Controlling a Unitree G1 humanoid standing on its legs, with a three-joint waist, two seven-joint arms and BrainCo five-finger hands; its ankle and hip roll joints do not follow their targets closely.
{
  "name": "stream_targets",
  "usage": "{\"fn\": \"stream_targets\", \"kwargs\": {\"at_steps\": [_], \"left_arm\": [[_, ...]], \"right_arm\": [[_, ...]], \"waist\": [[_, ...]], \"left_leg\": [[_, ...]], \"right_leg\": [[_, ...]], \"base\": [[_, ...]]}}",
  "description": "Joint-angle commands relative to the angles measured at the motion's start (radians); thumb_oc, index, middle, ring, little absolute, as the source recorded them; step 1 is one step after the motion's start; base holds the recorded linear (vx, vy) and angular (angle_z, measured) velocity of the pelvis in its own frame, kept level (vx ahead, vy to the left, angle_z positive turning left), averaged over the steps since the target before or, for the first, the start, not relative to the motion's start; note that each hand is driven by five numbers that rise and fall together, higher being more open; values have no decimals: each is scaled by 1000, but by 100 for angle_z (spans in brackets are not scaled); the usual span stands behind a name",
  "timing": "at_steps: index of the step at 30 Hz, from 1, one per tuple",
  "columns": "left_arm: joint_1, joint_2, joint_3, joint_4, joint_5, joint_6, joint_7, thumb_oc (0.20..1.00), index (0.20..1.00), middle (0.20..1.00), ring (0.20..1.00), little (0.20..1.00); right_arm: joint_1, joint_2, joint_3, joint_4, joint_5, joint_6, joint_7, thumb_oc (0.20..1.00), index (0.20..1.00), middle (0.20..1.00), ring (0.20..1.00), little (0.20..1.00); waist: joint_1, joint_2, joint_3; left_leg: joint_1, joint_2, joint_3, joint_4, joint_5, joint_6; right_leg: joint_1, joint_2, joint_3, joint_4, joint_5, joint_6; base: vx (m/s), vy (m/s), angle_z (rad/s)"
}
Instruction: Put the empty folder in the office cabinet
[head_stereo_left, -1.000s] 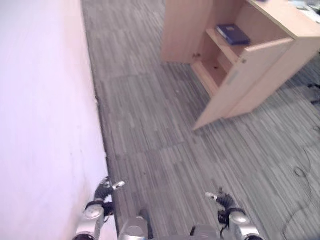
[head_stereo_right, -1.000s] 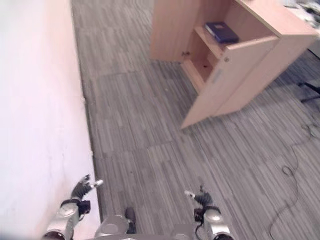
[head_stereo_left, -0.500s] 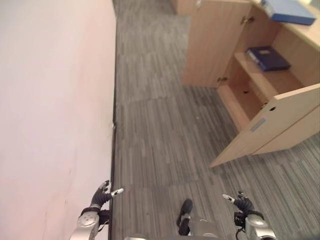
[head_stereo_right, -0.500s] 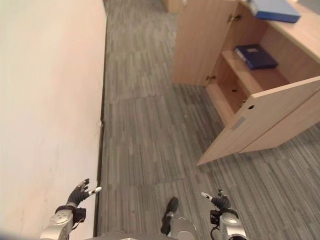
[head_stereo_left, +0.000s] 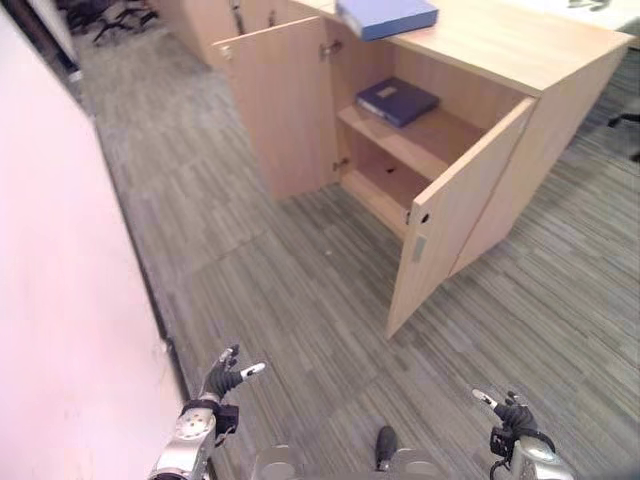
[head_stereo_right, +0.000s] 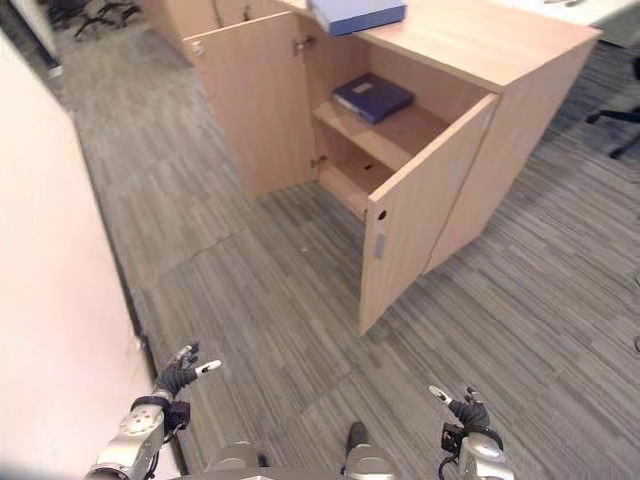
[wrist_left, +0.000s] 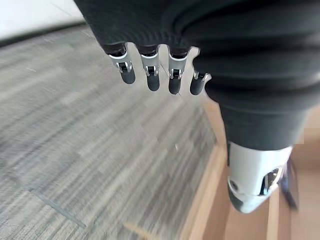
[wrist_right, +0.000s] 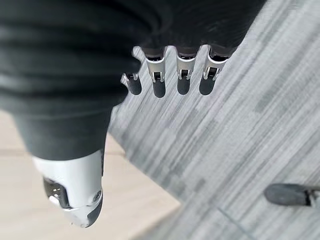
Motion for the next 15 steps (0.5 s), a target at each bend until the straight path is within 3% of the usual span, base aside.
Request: {"fn": "stream_targets", "kwargs": {"at_steps": [1, 2, 5, 7, 10, 11, 15], "left_arm": [[5, 6, -3, -46, -22, -45, 25, 1000, 1000, 1000, 1000, 1000], [2, -3, -6, -25, -35, -50, 37, 1000, 1000, 1000, 1000, 1000], [-2, -9, -3, 3, -43, -63, 54, 1000, 1000, 1000, 1000, 1000], [-4, -11, 4, 17, -50, -70, 63, 1000, 1000, 1000, 1000, 1000], [-10, -9, -3, 36, -47, -71, 59, 1000, 1000, 1000, 1000, 1000], [-10, -9, -3, 36, -47, -71, 59, 1000, 1000, 1000, 1000, 1000], [-64, 23, -43, 50, -3, -63, 44, 1000, 1000, 1000, 1000, 1000]], "right_arm": [[-9, -35, 4, -13, 45, -31, -18, 1000, 1000, 1000, 1000, 1000], [-25, -28, 15, 14, 41, -29, -24, 1000, 1000, 1000, 1000, 1000], [-31, -17, 41, 22, 33, -25, -15, 1000, 1000, 1000, 1000, 1000], [-29, -13, 56, 29, 16, -22, -9, 1000, 1000, 1000, 1000, 1000], [-24, 3, 53, 48, -5, -13, 8, 1000, 1000, 1000, 1000, 1000], [-24, 3, 53, 48, -5, -13, 8, 1000, 1000, 1000, 1000, 1000], [9, 45, 1, 40, 30, -7, 12, 1000, 1000, 1000, 1000, 1000]], "waist": [[17, 31, 7], [22, 44, 5], [26, 49, 3], [18, 49, -6], [-4, 51, -35], [-4, 51, -35], [-29, 15, -39]], "left_leg": [[-53, 48, -41, 123, 96, -1], [-84, 71, -103, 54, 149, -16], [-103, 94, -172, 16, 168, -36], [-94, 113, -180, 19, 174, -48], [-56, 126, -83, 14, 143, -54], [-56, 126, -83, 14, 143, -54], [-34, 87, -13, 27, 94, -52]], "right_leg": [[20, -127, -106, 8, -85, 183], [24, -131, -44, 8, -100, 192], [17, -137, 61, 10, -122, 199], [7, -147, 117, 9, -125, 217], [-12, -198, 166, 11, -111, 262], [-12, -198, 166, 11, -111, 262], [-20, -274, 160, 62, -61, 268]], "base": [[216, 294, -86], [223, 283, -82], [214, 322, -141], [168, 349, -198], [163, 443, -94], [81, 264, -88], [112, 350, -4]]}}
